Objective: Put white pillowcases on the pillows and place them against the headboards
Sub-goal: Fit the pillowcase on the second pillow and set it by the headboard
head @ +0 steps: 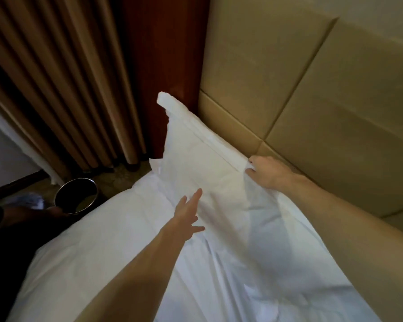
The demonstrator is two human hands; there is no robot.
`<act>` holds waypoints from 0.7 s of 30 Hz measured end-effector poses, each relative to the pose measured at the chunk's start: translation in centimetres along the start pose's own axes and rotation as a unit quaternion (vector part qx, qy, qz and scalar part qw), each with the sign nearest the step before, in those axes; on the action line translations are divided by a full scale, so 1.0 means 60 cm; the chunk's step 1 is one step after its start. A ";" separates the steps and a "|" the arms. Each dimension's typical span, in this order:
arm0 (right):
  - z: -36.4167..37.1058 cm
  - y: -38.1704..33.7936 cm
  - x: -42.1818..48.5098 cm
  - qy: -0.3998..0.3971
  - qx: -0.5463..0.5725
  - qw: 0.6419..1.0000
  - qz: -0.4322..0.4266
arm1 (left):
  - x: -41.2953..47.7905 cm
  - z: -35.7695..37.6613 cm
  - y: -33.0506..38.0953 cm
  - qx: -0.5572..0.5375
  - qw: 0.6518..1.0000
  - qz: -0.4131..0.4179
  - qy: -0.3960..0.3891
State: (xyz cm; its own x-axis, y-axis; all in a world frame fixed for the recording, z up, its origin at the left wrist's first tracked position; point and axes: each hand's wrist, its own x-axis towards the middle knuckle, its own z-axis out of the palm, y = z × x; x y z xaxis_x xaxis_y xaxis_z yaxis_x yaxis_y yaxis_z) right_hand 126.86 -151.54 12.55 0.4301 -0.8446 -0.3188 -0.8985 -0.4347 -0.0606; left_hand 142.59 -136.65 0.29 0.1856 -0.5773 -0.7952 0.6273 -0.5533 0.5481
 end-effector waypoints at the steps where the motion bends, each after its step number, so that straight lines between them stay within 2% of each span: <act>1: 0.003 -0.018 0.022 0.012 0.000 1.000 -0.002 | 0.010 -0.005 0.004 0.007 1.000 -0.005 -0.007; 5: 0.020 -0.074 0.073 0.055 -0.011 0.998 0.036 | 0.040 0.007 0.008 0.037 0.998 -0.021 -0.037; 9: 0.037 -0.094 0.084 0.084 -0.038 0.994 0.066 | 0.056 0.023 -0.007 0.017 0.999 -0.031 -0.033; 14: 0.036 -0.131 0.062 0.127 -0.097 0.987 -0.020 | 0.045 0.005 -0.022 -0.032 0.999 -0.022 -0.002; 17: 0.010 -0.170 0.044 0.109 -0.112 0.985 -0.077 | 0.024 -0.017 -0.017 -0.040 0.999 -0.024 0.017; 21: -0.029 -0.220 0.016 0.101 -0.100 0.984 -0.105 | -0.020 -0.033 0.009 -0.044 0.998 -0.038 0.016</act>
State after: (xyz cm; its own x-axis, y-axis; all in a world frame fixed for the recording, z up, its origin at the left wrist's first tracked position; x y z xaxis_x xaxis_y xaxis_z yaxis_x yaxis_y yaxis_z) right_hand 139.31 -147.15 14.70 0.6317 -0.7654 -0.1228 -0.7611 -0.6425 0.0893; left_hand 144.21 -135.09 1.05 0.1576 -0.5153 -0.8424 0.7048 -0.5389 0.4614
